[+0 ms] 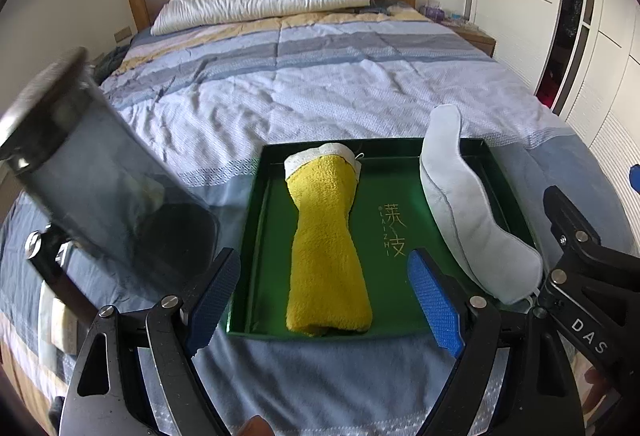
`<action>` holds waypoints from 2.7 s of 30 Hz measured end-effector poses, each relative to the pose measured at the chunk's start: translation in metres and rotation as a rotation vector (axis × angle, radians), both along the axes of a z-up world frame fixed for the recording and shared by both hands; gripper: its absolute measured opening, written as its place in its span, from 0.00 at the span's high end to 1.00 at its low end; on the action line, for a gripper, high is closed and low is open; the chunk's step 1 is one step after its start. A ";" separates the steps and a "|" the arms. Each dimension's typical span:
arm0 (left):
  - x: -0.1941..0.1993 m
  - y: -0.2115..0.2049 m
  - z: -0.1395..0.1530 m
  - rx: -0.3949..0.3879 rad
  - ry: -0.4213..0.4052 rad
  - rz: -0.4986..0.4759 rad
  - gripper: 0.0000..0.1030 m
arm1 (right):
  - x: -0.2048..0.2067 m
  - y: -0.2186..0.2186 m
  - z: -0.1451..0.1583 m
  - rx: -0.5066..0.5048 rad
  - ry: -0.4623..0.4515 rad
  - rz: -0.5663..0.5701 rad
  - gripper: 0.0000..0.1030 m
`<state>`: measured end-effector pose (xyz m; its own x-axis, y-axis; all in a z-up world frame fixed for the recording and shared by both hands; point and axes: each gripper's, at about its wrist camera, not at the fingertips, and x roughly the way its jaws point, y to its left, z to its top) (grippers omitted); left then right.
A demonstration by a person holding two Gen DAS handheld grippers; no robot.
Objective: Organize soft objects
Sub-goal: 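Raise both tools away from the green tray, then move left tool to the clear plastic bag while right tool approaches grey towel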
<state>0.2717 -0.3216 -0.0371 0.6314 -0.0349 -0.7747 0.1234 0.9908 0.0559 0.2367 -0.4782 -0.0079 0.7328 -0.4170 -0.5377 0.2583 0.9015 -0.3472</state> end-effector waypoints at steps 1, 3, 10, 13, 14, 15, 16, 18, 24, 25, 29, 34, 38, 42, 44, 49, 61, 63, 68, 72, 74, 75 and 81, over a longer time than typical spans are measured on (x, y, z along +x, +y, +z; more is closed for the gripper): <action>-0.005 0.002 0.003 -0.003 -0.006 -0.003 0.21 | -0.005 0.002 0.002 0.001 -0.002 0.003 0.00; -0.015 0.005 0.008 -0.013 -0.016 -0.008 0.21 | -0.014 0.006 0.004 0.000 -0.003 0.008 0.00; -0.043 0.017 0.025 -0.041 -0.053 -0.018 0.21 | -0.045 0.021 0.014 -0.020 -0.009 0.021 0.00; -0.054 0.023 0.034 -0.059 -0.065 -0.020 0.21 | -0.057 0.028 0.021 -0.024 -0.017 0.023 0.00; -0.057 0.027 0.037 -0.066 -0.069 -0.021 0.21 | -0.062 0.032 0.023 -0.027 -0.020 0.024 0.00; -0.060 0.028 0.040 -0.069 -0.073 -0.021 0.21 | -0.065 0.035 0.026 -0.031 -0.022 0.026 0.00; -0.062 0.031 0.042 -0.071 -0.078 -0.020 0.21 | -0.068 0.038 0.027 -0.033 -0.023 0.027 0.00; -0.067 0.036 0.047 -0.077 -0.081 -0.019 0.21 | -0.077 0.044 0.032 -0.035 -0.027 0.029 0.00; -0.088 0.059 0.056 -0.098 -0.074 -0.008 0.21 | -0.100 0.064 0.041 -0.038 -0.034 0.039 0.00; -0.091 0.065 0.057 -0.104 -0.069 -0.003 0.21 | -0.104 0.067 0.042 -0.036 -0.034 0.043 0.00; -0.107 0.095 0.063 -0.136 -0.049 0.015 0.21 | -0.123 0.086 0.049 -0.030 -0.040 0.063 0.00; -0.126 0.144 0.075 -0.183 -0.036 0.050 0.21 | -0.150 0.114 0.053 -0.018 -0.041 0.110 0.00; -0.142 0.191 0.088 -0.182 -0.052 0.078 0.21 | -0.174 0.140 0.058 0.011 -0.046 0.154 0.00; -0.156 0.235 0.097 -0.177 -0.060 0.103 0.21 | -0.196 0.167 0.059 0.045 -0.036 0.197 0.00; -0.165 0.262 0.100 -0.163 -0.073 0.121 0.21 | -0.206 0.183 0.058 0.062 -0.032 0.220 0.00; -0.178 0.311 0.095 -0.109 -0.067 0.146 0.21 | -0.229 0.219 0.050 0.117 0.000 0.274 0.00; -0.191 0.406 0.073 -0.074 -0.022 0.204 0.21 | -0.251 0.303 0.020 0.180 0.129 0.378 0.00; -0.189 0.414 0.070 -0.082 -0.015 0.202 0.21 | -0.250 0.316 0.013 0.186 0.152 0.399 0.00; -0.178 0.427 0.059 -0.104 0.010 0.187 0.21 | -0.251 0.354 -0.007 0.183 0.209 0.467 0.00; -0.163 0.434 0.045 -0.111 0.042 0.196 0.21 | -0.247 0.377 -0.021 0.190 0.251 0.509 0.00; -0.156 0.437 0.037 -0.112 0.063 0.194 0.21 | -0.243 0.385 -0.028 0.190 0.265 0.529 0.00; -0.153 0.439 0.032 -0.116 0.076 0.188 0.21 | -0.241 0.389 -0.031 0.190 0.272 0.538 0.00; -0.129 0.447 0.006 -0.081 0.128 0.199 0.21 | -0.223 0.411 -0.052 0.214 0.309 0.572 0.00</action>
<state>0.1425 0.1252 -0.0312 0.5291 0.0150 -0.8485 -0.0736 0.9969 -0.0283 0.0141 -0.0675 -0.0596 0.6060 0.1291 -0.7849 -0.3614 0.9237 -0.1271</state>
